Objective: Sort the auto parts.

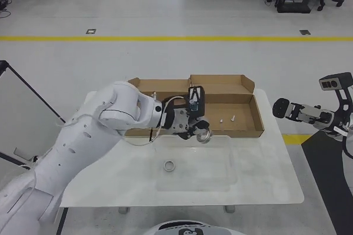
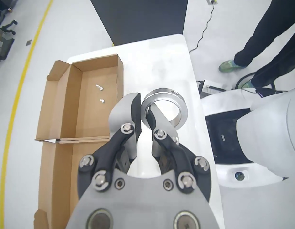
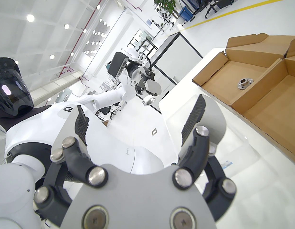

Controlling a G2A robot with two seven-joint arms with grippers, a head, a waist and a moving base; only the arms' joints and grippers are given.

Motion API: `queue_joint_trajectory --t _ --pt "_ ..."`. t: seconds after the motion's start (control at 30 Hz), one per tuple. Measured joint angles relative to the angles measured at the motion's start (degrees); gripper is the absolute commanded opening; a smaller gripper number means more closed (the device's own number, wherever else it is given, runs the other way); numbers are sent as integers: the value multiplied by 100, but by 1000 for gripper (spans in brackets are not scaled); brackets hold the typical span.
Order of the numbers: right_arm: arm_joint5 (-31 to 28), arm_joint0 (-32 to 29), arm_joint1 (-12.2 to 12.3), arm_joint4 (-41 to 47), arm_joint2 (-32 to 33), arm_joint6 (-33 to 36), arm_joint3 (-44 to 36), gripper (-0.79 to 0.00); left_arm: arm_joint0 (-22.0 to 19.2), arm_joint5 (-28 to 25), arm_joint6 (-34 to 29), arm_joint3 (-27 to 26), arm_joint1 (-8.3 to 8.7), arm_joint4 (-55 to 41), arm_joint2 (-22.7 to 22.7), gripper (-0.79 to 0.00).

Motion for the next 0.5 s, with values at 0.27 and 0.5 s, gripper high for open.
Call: queue_joint_trajectory --t 0.27,0.5 --pt "0 0 0 0 0 0 0 0 1028 -7 911 -329 254 -116 -977 -785" --pt "0 0 0 0 0 0 0 0 1697 -191 1553 -499 397 -1039 -1712 -785"
